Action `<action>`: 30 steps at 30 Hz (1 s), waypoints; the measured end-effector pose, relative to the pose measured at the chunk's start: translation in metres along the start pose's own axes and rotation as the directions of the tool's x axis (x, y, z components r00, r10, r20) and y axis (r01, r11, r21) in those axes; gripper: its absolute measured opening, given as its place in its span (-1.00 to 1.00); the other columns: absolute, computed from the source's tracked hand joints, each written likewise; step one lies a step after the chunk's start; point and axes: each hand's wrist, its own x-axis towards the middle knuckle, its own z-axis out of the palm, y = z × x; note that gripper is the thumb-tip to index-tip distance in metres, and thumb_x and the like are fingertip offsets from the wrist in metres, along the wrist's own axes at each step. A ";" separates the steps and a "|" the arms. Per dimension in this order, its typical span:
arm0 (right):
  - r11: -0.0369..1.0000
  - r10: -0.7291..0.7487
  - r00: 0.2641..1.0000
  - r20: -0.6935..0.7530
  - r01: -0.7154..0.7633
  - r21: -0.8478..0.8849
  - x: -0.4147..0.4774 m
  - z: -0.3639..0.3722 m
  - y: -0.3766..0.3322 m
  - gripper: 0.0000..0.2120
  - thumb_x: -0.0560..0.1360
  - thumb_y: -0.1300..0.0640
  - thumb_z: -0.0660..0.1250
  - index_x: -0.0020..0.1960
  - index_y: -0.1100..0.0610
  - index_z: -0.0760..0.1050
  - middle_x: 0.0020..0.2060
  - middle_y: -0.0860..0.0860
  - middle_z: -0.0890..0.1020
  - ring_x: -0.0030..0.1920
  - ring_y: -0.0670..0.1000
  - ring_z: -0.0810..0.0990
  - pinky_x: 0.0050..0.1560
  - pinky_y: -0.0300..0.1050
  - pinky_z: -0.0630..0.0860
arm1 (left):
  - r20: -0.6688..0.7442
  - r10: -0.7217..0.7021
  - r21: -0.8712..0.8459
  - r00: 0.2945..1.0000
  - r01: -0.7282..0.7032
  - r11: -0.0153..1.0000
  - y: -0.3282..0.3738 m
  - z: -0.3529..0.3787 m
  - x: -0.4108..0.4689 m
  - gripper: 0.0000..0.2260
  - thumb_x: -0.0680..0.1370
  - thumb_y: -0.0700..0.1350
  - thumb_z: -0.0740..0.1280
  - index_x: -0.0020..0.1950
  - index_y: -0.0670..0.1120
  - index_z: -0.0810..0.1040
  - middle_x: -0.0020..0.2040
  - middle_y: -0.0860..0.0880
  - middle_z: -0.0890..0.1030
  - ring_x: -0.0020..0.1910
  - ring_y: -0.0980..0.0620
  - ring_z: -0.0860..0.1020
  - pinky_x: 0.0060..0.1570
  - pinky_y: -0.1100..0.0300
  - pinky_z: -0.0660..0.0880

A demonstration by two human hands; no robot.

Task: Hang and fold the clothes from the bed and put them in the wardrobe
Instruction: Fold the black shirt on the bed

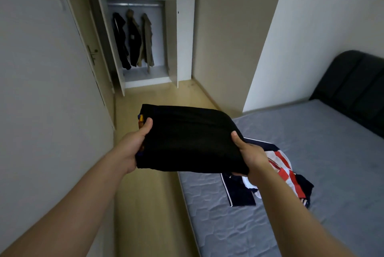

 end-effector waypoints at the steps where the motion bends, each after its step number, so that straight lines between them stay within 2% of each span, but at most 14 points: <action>1: 1.000 0.005 1.000 -0.004 -0.005 -0.026 0.010 0.013 -0.007 -0.34 0.32 -0.36 0.49 0.11 0.16 0.51 0.03 0.15 0.62 -0.02 0.26 0.61 -0.25 0.17 0.67 | 0.004 0.016 0.014 1.000 -0.016 1.000 0.013 -0.007 0.011 -0.44 0.40 0.34 0.44 0.22 -0.01 0.62 0.06 -0.10 0.73 0.05 -0.18 0.70 0.08 -0.14 0.63; 4: 0.916 -0.203 0.978 -0.041 0.175 -0.361 0.041 0.052 -0.021 -0.50 0.50 -0.20 0.41 0.29 0.09 0.45 0.24 0.16 0.59 0.10 0.19 0.60 0.19 0.13 0.58 | 0.003 0.119 0.150 0.993 -0.118 0.982 0.053 -0.027 0.048 -0.46 0.41 0.35 0.42 0.20 0.00 0.63 0.00 -0.02 0.74 0.01 -0.11 0.71 0.02 -0.02 0.63; 6: 0.831 -0.339 0.940 0.043 0.321 -0.454 0.055 0.081 -0.033 -0.28 0.50 0.05 0.49 0.54 0.03 0.21 0.41 0.17 0.47 0.18 0.13 0.61 0.11 -0.03 0.59 | 0.006 0.250 0.361 0.968 -0.235 0.902 0.078 -0.035 0.072 -0.53 0.45 0.37 0.37 0.13 0.05 0.65 -0.06 0.06 0.74 -0.01 -0.03 0.70 -0.03 0.07 0.60; 8: 0.739 -0.442 0.881 0.166 0.463 -0.490 0.062 0.117 -0.049 -0.05 0.43 0.18 0.54 0.59 -0.13 0.01 0.47 0.16 0.36 0.24 0.09 0.57 0.03 -0.13 0.62 | 0.044 0.387 0.594 0.921 -0.335 0.731 0.101 -0.042 0.096 -0.58 0.49 0.38 0.32 0.04 0.06 0.64 -0.12 0.07 0.72 -0.06 0.02 0.67 -0.08 0.12 0.56; 10: 0.580 -0.560 0.779 0.282 0.611 -0.538 0.067 0.155 -0.068 0.08 0.38 0.21 0.56 0.56 -0.28 -0.11 0.57 0.04 0.14 0.47 0.16 0.34 0.31 0.05 0.47 | 0.138 0.451 0.810 0.882 -0.362 0.461 0.121 -0.048 0.120 -0.60 0.49 0.39 0.30 -0.03 0.08 0.60 -0.18 0.05 0.67 -0.16 0.05 0.63 -0.14 0.07 0.55; 12: 0.398 -0.654 0.651 0.385 0.729 -0.556 0.068 0.192 -0.088 0.18 0.34 0.20 0.56 0.53 -0.35 -0.25 0.60 -0.04 -0.07 0.57 0.21 0.11 0.43 0.16 0.32 | 0.228 0.466 0.922 0.855 -0.343 0.179 0.139 -0.054 0.141 -0.61 0.45 0.43 0.31 -0.02 0.14 0.55 -0.22 0.08 0.62 -0.23 0.09 0.59 -0.23 0.07 0.54; 15: 0.164 -0.676 0.533 0.509 0.782 -0.601 0.084 0.238 -0.120 0.24 0.28 0.12 0.57 0.54 -0.30 -0.32 0.60 -0.01 -0.19 0.59 0.24 0.00 0.48 0.26 0.26 | 0.330 0.466 0.940 0.821 -0.330 -0.084 0.166 -0.065 0.173 -0.60 0.37 0.46 0.34 -0.01 0.21 0.53 -0.24 0.16 0.59 -0.27 0.17 0.54 -0.33 0.15 0.45; 19: -0.080 -0.584 0.514 0.628 0.733 -0.675 0.137 0.292 -0.161 0.19 0.33 -0.08 0.56 0.58 -0.23 -0.29 0.59 -0.05 -0.31 0.60 0.22 -0.21 0.54 0.32 0.05 | 0.489 0.393 0.867 0.779 -0.386 -0.315 0.196 -0.087 0.232 -0.48 0.28 0.46 0.39 0.11 0.21 0.52 -0.15 0.17 0.63 -0.20 0.13 0.58 -0.28 0.17 0.49; 21: -0.160 -0.486 0.527 0.697 0.731 -0.664 0.176 0.317 -0.183 0.10 0.30 -0.17 0.55 0.59 -0.19 -0.11 0.60 -0.09 -0.28 0.60 0.18 -0.28 0.53 0.32 -0.07 | 0.540 0.390 0.833 0.746 -0.405 -0.378 0.210 -0.101 0.268 -0.42 0.24 0.46 0.41 0.14 0.20 0.48 -0.12 0.18 0.64 -0.20 0.14 0.56 -0.35 0.25 0.38; 23: -0.206 -0.408 0.530 0.743 0.740 -0.641 0.218 0.345 -0.210 -0.06 0.26 -0.22 0.56 0.49 -0.10 0.16 0.62 -0.07 -0.04 0.61 0.14 -0.17 0.56 0.28 0.00 | 0.560 0.382 0.816 0.735 -0.408 -0.410 0.230 -0.113 0.308 -0.41 0.22 0.45 0.43 0.12 0.21 0.42 -0.13 0.18 0.62 -0.23 0.14 0.53 -0.41 0.28 0.22; 24: -0.226 -0.394 0.528 0.752 0.738 -0.636 0.240 0.360 -0.225 -0.16 0.24 -0.25 0.56 0.39 -0.06 0.27 0.56 -0.04 0.19 0.60 0.15 0.01 0.52 0.23 0.14 | 0.551 0.373 0.821 0.746 -0.404 -0.404 0.241 -0.118 0.330 -0.40 0.21 0.44 0.46 0.11 0.22 0.38 -0.12 0.17 0.61 -0.23 0.14 0.52 -0.41 0.27 0.20; 26: -0.251 -0.394 0.543 0.742 0.713 -0.655 0.282 0.392 -0.257 -0.34 0.21 -0.29 0.56 0.11 -0.04 0.31 0.09 -0.06 0.50 0.29 0.12 0.46 0.15 0.03 0.39 | 0.484 0.378 0.868 0.790 -0.376 -0.324 0.267 -0.131 0.374 -0.34 0.19 0.41 0.51 0.07 0.20 0.26 -0.15 0.14 0.57 -0.26 0.14 0.49 -0.42 0.21 0.23; 28: -0.237 -0.384 0.551 0.741 0.716 -0.656 0.323 0.425 -0.289 -0.37 0.22 -0.29 0.56 -0.03 -0.04 0.24 -0.18 -0.11 0.42 -0.11 0.03 0.49 -0.15 -0.06 0.33 | 0.398 0.378 0.915 0.836 -0.333 -0.226 0.294 -0.145 0.419 -0.29 0.15 0.38 0.56 0.02 0.18 0.19 -0.19 0.13 0.52 -0.30 0.16 0.45 -0.42 0.17 0.27; 30: -0.240 -0.379 0.529 0.759 0.736 -0.633 0.364 0.460 -0.322 -0.40 0.25 -0.25 0.56 -0.06 -0.05 0.21 -0.25 -0.12 0.36 -0.22 0.02 0.43 -0.25 -0.07 0.32 | 0.336 0.361 0.940 0.870 -0.286 -0.185 0.322 -0.161 0.464 -0.22 0.13 0.34 0.60 0.10 0.18 0.19 -0.09 0.12 0.56 -0.22 0.13 0.49 -0.34 0.16 0.38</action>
